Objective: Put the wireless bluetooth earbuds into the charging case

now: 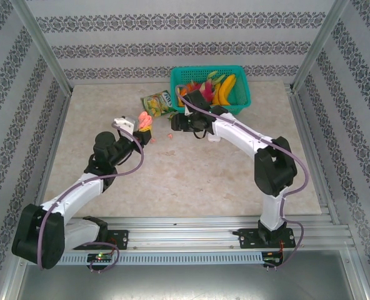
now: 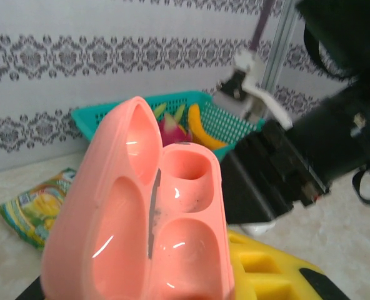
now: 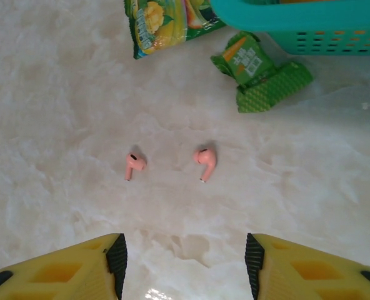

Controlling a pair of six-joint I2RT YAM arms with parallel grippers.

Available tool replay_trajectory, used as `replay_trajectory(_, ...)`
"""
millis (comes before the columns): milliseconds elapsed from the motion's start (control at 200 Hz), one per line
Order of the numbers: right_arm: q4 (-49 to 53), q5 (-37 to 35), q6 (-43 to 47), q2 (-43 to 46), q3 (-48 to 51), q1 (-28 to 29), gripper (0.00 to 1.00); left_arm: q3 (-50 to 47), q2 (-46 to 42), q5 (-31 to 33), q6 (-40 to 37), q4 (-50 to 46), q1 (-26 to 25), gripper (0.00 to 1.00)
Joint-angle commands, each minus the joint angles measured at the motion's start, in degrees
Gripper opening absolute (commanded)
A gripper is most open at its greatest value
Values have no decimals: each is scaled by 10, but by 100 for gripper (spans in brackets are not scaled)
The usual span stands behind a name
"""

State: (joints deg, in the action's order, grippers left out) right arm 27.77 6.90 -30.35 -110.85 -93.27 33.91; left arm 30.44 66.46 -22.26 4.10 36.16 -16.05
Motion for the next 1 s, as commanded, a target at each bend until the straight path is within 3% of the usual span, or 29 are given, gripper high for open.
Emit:
replay_trajectory(0,28,-10,-14,-33,-47,5,55,-13,19,-13,-37,74,-2,0)
replay_trajectory(305,80,-36,-18,-114,-167,17,53,11,61,-117,-82,54,0,0)
replay_trajectory(674,148,-34,-44,-212,-283,42,48,-13,33,-51,-62,90,34,0)
replay_trajectory(994,177,-63,-93,-271,-339,75,49,-40,-33,19,-20,92,99,0)
